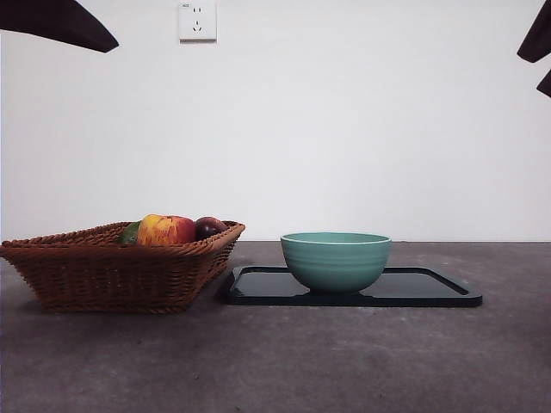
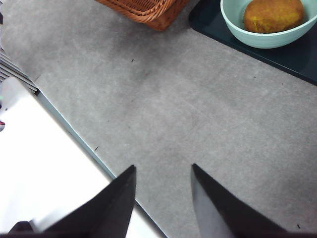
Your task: Pick up the wifruite, put it on the bowl, pick up the plate, put it on desk
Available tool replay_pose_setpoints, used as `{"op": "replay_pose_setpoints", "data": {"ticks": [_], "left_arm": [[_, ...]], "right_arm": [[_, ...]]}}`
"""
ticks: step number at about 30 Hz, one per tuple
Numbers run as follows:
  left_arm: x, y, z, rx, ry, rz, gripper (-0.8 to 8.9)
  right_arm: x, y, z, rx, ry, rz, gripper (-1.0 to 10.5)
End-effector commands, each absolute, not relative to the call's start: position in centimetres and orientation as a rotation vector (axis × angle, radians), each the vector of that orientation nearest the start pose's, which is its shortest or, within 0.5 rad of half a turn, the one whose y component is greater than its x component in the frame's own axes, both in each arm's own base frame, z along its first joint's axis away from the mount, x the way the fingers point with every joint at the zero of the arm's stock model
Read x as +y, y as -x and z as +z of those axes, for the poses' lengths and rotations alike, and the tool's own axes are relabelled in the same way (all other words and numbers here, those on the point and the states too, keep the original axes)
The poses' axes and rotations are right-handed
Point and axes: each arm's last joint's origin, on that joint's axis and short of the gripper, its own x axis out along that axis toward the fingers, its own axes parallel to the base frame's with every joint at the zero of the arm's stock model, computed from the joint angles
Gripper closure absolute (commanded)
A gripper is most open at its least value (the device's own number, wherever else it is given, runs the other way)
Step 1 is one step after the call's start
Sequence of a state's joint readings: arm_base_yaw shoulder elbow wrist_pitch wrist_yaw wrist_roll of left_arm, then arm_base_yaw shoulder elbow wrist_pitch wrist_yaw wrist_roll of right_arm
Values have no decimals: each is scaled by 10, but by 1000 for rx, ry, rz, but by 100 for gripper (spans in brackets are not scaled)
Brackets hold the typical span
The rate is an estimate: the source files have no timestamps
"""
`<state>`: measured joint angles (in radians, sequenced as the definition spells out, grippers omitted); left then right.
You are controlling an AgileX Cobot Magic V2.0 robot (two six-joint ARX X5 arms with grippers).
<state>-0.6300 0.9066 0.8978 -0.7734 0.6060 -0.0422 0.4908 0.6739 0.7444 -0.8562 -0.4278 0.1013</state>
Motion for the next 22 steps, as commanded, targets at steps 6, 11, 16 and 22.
{"op": "replay_pose_setpoints", "data": {"ticks": [6, 11, 16, 22], "left_arm": [[-114, -126, 306, 838, 13, -1169, 470], [-114, -126, 306, 839, 14, -1168, 470], [-116, -128, 309, 802, 14, -1174, 471], [-124, -144, 320, 680, -9, -1086, 469]], "right_arm": [[69, -101, 282, 843, -59, 844, 770], [69, -101, 282, 842, -59, 844, 770], [69, -101, 282, 843, -59, 844, 770], [69, -101, 282, 842, -59, 844, 770]]}}
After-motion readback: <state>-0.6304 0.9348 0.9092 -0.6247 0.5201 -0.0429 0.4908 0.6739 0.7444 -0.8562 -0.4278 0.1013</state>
